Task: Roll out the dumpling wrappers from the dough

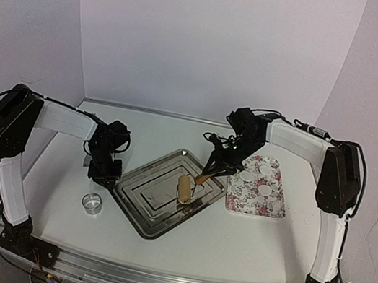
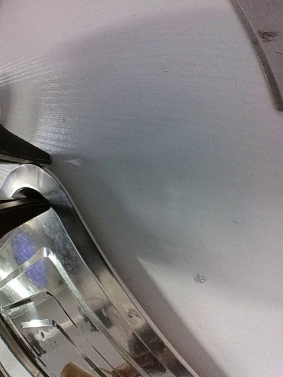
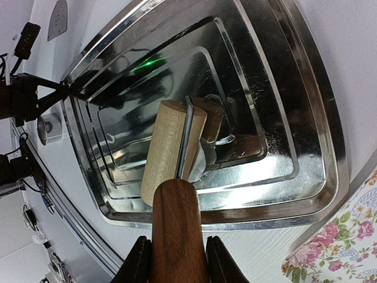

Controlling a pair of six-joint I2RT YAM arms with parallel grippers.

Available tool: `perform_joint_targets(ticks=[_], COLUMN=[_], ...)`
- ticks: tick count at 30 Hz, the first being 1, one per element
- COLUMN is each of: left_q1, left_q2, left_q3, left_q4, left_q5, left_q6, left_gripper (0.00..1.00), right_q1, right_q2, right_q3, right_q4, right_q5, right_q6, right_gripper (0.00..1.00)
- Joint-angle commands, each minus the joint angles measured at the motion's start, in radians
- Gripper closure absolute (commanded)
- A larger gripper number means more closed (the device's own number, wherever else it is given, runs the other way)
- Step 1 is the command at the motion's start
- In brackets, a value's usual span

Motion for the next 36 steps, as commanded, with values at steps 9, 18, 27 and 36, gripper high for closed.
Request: perform_joint_targets(ticks=[9, 18, 27, 36], left_q1=[0.004, 0.004, 0.004, 0.004], left_q2=[0.004, -0.005, -0.008, -0.015], left_q3=[-0.041, -0.05, -0.051, -0.059], left_q4=[0.013, 0.017, 0.02, 0.021], left_q5=[-0.032, -0.029, -0.026, -0.026], left_q6=[0.013, 0.008, 0.004, 0.004], left_gripper=[1.0, 1.0, 1.0, 1.0], right_q1=[0.063, 0.066, 0.074, 0.081], right_q2=[0.329, 0.344, 0.359, 0.364], right_q3=[-0.164, -0.157, -0.153, -0.151], right_q4=[-0.286, -0.286, -0.285, -0.285], right_q5=[0.586, 0.586, 0.586, 0.586], right_q6=[-0.009, -0.002, -0.002, 0.004], right_gripper=[1.0, 1.0, 1.0, 1.0])
